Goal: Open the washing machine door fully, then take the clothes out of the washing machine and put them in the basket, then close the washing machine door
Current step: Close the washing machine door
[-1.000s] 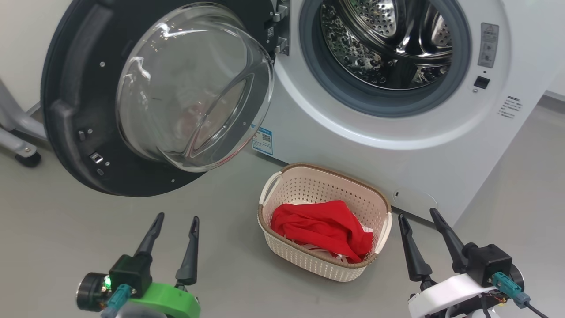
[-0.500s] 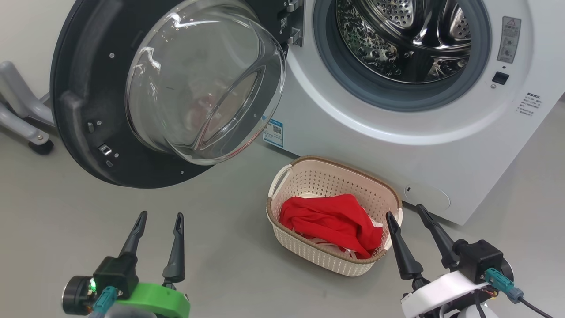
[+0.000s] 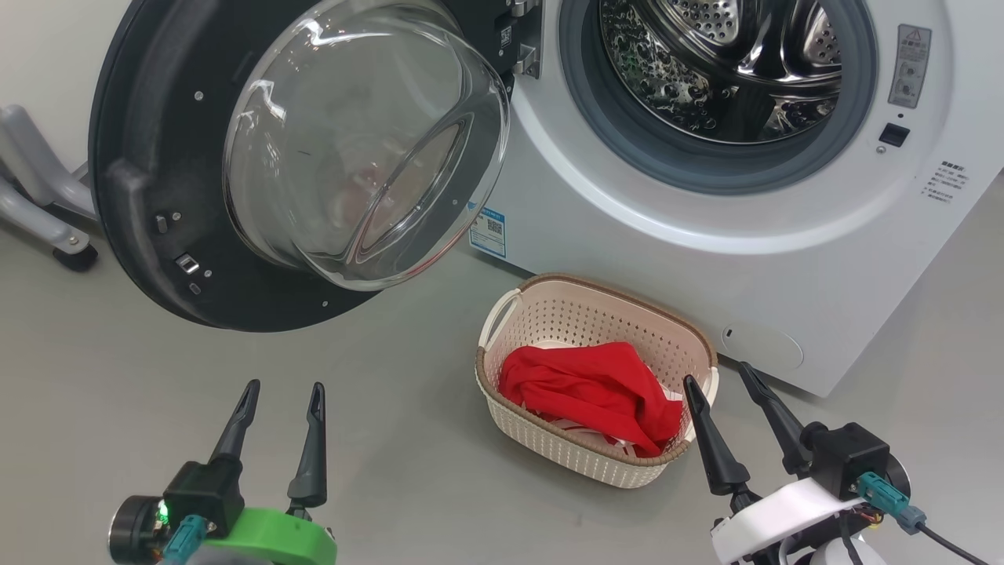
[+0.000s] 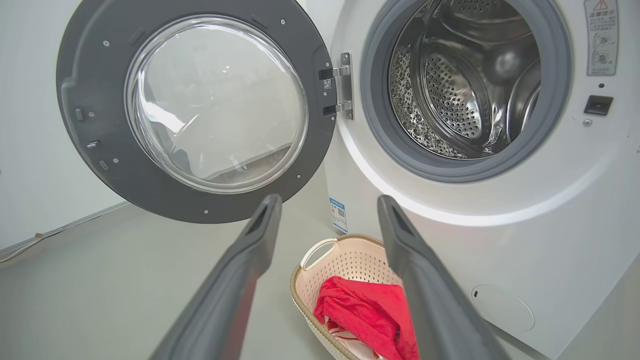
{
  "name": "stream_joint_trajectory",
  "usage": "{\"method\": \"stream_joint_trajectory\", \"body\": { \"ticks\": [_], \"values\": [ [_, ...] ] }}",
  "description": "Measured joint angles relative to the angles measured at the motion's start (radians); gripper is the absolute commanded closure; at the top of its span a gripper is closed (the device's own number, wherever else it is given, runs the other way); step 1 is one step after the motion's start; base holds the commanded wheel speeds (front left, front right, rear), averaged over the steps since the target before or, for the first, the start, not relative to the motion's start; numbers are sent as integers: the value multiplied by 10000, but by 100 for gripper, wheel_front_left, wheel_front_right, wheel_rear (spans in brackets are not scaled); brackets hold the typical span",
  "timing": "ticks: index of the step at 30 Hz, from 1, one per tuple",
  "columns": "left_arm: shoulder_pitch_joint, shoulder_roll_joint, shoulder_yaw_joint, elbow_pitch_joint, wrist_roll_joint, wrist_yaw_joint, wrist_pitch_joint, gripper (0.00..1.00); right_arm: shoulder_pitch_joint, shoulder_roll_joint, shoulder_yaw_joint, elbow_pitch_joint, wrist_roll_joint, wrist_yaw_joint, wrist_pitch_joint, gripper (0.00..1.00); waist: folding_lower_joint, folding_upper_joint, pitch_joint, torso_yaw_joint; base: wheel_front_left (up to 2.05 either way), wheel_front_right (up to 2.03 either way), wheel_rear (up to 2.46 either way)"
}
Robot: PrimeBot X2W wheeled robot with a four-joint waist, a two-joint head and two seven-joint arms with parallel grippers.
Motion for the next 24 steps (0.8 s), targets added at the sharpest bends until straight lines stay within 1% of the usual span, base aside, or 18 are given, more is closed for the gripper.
{"method": "stream_joint_trajectory", "body": {
  "ticks": [24],
  "values": [
    [8,0,-2,-12,148,0,0,0,-8,6,-8,173,2,2,0,0,0,0,-31,-22,0,0,0]
  ]
}}
